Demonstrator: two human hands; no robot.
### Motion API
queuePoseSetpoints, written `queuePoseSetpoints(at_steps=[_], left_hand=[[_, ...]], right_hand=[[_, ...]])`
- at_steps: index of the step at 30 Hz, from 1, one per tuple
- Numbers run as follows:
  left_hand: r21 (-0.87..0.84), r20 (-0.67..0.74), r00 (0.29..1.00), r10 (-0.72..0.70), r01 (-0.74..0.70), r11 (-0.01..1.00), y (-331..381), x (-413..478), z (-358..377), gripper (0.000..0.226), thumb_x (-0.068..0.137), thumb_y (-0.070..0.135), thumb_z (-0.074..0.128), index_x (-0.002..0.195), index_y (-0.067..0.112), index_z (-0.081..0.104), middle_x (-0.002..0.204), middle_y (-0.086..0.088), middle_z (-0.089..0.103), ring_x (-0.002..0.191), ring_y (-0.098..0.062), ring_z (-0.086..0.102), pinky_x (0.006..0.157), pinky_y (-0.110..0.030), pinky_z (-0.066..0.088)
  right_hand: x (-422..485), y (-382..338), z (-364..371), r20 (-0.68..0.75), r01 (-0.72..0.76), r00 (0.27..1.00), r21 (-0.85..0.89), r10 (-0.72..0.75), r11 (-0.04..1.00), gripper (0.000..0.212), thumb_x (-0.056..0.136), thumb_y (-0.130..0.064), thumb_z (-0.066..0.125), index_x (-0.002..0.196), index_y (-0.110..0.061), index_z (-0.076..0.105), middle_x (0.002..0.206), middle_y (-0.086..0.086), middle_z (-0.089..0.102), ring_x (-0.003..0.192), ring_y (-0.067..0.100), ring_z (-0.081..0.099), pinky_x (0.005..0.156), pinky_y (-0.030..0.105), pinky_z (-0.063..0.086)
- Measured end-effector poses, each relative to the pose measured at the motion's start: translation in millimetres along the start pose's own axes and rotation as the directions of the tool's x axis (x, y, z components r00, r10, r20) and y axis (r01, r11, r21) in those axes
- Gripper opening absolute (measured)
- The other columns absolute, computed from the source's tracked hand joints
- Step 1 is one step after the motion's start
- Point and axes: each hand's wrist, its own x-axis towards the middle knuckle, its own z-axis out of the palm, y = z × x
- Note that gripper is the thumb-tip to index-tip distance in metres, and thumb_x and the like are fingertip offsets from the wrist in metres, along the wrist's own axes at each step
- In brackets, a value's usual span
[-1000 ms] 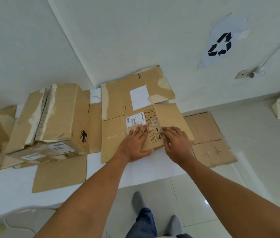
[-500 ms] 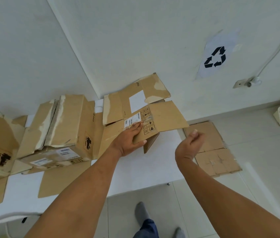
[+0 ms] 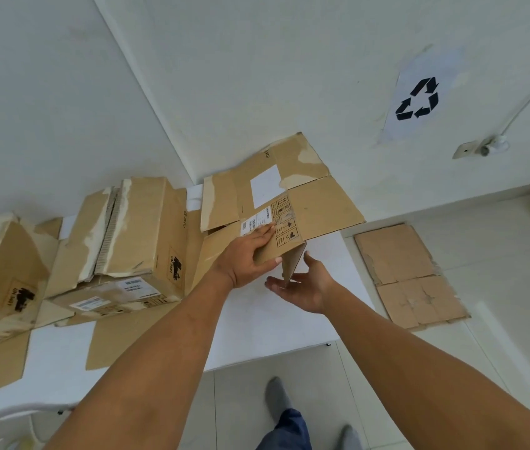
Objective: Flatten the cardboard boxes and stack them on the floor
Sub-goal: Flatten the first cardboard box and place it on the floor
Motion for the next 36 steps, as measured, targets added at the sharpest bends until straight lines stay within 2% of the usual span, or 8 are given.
queuePoseSetpoints(at_steps=[4,9,13,16,21,24,29,36], left_hand=[[-0.012,-0.007,1.000,0.009,-0.009,1.000,-2,-1,-4,0.079,0.088,0.059,0.059,0.157,0.029,0.033,0.163,0.011,0.029,0.151,-0.003,0.022,0.123,-0.038,0.028],[-0.030,-0.018,1.000,0.020,-0.020,0.999,-3,-3,-7,0.078,0.090,0.055,0.063,0.157,0.029,0.032,0.162,0.013,0.028,0.150,0.000,0.020,0.124,-0.033,0.024],[0.088,0.044,0.999,0.032,-0.036,0.995,-9,-4,-1,0.085,0.088,0.064,0.056,0.159,0.029,0.025,0.165,0.012,0.022,0.152,-0.004,0.017,0.124,-0.038,0.023],[0.141,0.126,0.992,0.008,-0.025,0.990,-9,-3,17,0.094,0.084,0.073,0.045,0.161,0.026,0.018,0.167,0.010,0.014,0.154,-0.007,0.007,0.126,-0.041,0.016],[0.197,0.199,0.980,-0.015,-0.025,0.980,-12,-5,57,0.095,0.091,0.069,0.046,0.162,0.021,0.004,0.168,0.008,-0.002,0.154,-0.011,-0.009,0.127,-0.045,0.004],[0.249,0.235,0.971,-0.037,-0.024,0.968,-17,-7,77,0.095,0.093,0.069,0.044,0.161,0.021,-0.004,0.167,0.009,-0.011,0.154,-0.012,-0.014,0.127,-0.046,0.002],[0.289,0.310,0.944,-0.112,0.019,0.957,-21,-13,104,0.101,0.093,0.072,0.042,0.160,0.020,-0.012,0.164,0.010,-0.024,0.152,-0.014,-0.022,0.126,-0.049,0.001],[0.233,0.155,0.957,-0.246,0.206,0.950,-37,-9,112,0.100,0.094,0.073,0.030,0.159,0.010,-0.012,0.166,-0.001,-0.021,0.152,-0.016,-0.020,0.126,-0.043,-0.005]], right_hand=[[10,-6,8,-0.043,0.035,0.998,-0.055,-0.037,0.998,0.057,0.106,-0.050,0.049,0.118,0.004,0.057,0.086,0.014,0.058,0.067,0.021,0.057,0.053,0.028,0.050],[1,-27,-7,-0.171,0.135,0.972,-0.163,-0.163,0.977,0.033,0.108,-0.032,0.051,0.087,-0.007,0.056,0.062,0.004,0.044,0.052,0.012,0.041,0.039,0.020,0.032],[-8,-51,-28,-0.311,0.255,0.885,-0.299,-0.347,0.919,0.020,0.107,-0.021,0.053,0.120,-0.007,0.060,0.085,0.013,0.065,0.059,0.018,0.063,0.035,0.022,0.032],[-17,-63,-43,-0.346,0.372,0.825,-0.264,-0.447,0.890,0.031,0.106,-0.026,0.047,0.133,-0.014,0.057,0.118,0.016,0.065,0.081,0.029,0.070,0.042,0.023,0.043],[-34,-75,-59,-0.313,0.436,0.819,-0.208,-0.482,0.876,0.074,0.098,-0.076,0.031,0.117,-0.013,0.064,0.109,0.015,0.069,0.096,0.032,0.065,0.076,0.040,0.055],[-29,-74,-72,-0.326,0.420,0.781,-0.359,-0.533,0.834,0.058,0.095,-0.072,0.050,0.112,-0.018,0.065,0.109,0.013,0.070,0.100,0.031,0.066,0.084,0.045,0.058],[-14,-65,-88,-0.254,0.200,0.555,-0.884,-0.792,0.423,0.047,0.095,-0.038,0.072,0.133,-0.014,0.059,0.119,0.003,0.063,0.100,0.023,0.059,0.086,0.040,0.054],[5,-51,-87,0.001,-0.179,0.477,-0.979,-0.879,-0.098,0.081,0.091,-0.045,0.074,0.153,-0.012,0.035,0.149,0.017,0.045,0.137,0.036,0.043,0.113,0.049,0.040]])
